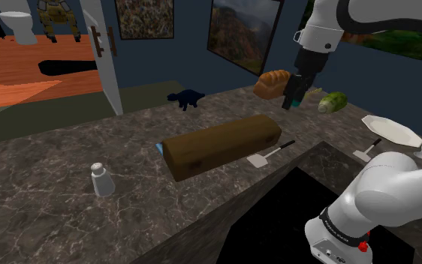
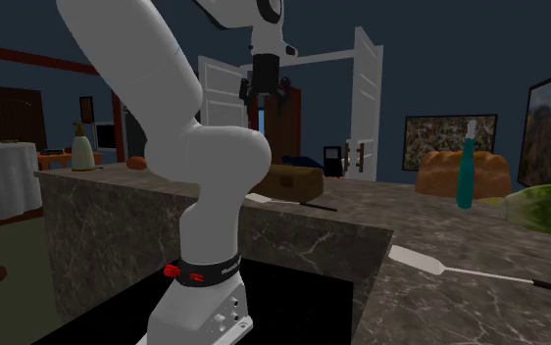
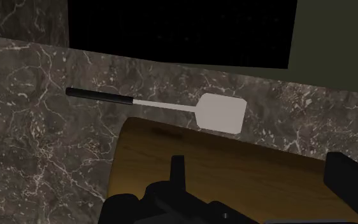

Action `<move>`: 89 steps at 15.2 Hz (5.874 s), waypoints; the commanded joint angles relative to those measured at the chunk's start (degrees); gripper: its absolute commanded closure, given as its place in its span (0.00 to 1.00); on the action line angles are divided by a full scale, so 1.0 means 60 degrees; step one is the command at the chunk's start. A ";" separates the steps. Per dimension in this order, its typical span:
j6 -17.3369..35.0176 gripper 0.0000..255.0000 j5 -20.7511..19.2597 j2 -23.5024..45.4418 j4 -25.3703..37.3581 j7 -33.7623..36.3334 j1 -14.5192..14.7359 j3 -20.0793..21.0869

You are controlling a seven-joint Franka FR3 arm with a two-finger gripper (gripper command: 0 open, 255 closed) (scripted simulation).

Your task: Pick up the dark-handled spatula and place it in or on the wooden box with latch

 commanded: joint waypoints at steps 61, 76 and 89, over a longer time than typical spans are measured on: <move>0.5200 1.00 -0.5368 -0.2662 -0.5084 -1.3232 0.2010 -0.6237; 0.3228 1.00 -0.4430 -0.3025 -0.3419 -1.3198 0.2453 -0.5261; 0.4491 1.00 -0.3154 -0.0251 -0.2046 -1.1300 0.4282 -0.3983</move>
